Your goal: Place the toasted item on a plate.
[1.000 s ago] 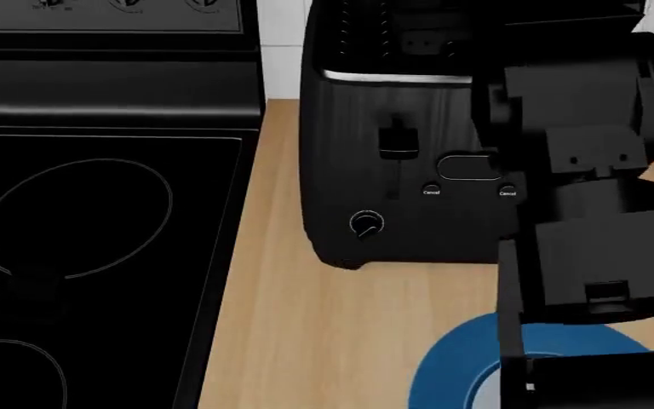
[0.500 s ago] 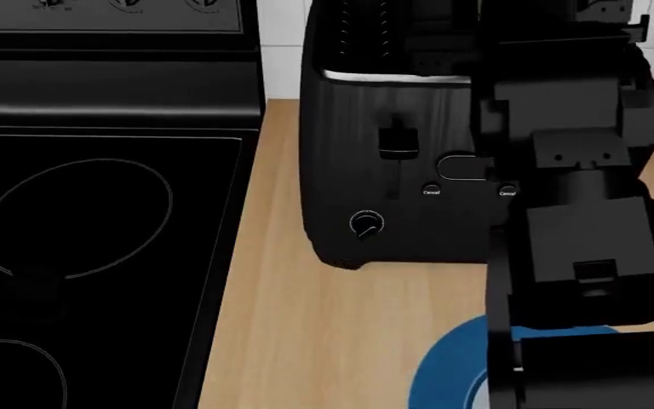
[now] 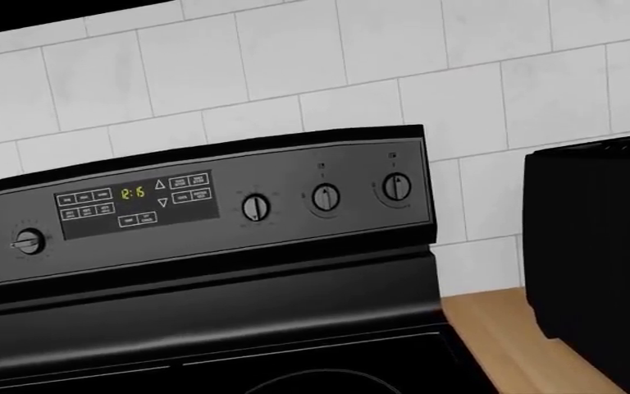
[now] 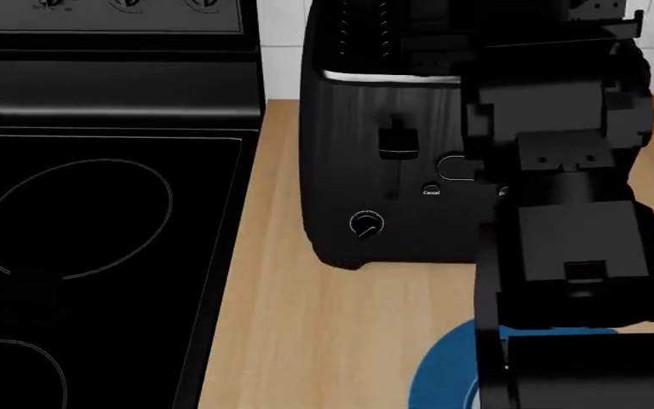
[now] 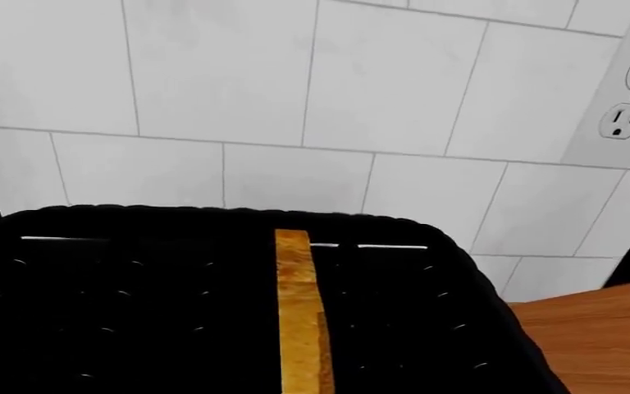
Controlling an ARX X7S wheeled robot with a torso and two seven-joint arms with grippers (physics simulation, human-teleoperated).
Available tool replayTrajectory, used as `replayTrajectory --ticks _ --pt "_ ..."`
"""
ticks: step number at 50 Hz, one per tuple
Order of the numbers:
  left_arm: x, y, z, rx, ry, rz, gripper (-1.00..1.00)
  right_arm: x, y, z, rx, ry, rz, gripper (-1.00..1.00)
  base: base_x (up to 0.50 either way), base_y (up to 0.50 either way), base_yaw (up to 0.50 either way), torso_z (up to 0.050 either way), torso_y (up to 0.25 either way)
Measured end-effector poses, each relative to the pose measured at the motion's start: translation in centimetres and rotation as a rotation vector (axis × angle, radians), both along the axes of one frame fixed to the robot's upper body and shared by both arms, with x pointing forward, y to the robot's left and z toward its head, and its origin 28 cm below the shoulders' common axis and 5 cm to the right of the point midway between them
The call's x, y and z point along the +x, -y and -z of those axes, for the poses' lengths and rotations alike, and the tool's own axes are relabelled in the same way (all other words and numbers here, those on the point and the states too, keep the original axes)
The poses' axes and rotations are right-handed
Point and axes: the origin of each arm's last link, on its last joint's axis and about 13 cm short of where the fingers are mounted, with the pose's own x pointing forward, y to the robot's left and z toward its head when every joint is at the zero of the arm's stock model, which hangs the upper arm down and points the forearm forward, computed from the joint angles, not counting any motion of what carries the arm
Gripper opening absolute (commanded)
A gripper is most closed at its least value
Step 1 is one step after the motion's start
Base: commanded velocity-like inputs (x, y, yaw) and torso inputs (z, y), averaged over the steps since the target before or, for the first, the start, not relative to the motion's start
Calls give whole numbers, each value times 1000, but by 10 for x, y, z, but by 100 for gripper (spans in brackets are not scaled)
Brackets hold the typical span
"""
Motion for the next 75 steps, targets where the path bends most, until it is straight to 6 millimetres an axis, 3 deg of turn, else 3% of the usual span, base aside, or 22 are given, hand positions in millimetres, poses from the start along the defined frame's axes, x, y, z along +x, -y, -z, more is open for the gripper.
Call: replayTrajectory --ticks 2,3,30,64,75 --pt "0 0 0 0 0 0 100 0 0 0 -3 0 1 100 0 1 1 0 0" --pt "0 0 0 0 0 0 100 0 0 0 -5 0 1 -100 0 0 3 0 0" --pt "-2 -1 0 0 2 -2 100 0 0 -2 8 10 2 -100 0 0 0 0 0" --pt "-1 0 0 1 3 3 100 -8 2 -70 60 196 -36 -100 0 0 0 0 0" --pt "-1 0 1 -1 1 3 100 -17 0 -80 59 224 -71 -100 0 0 0 0 0"
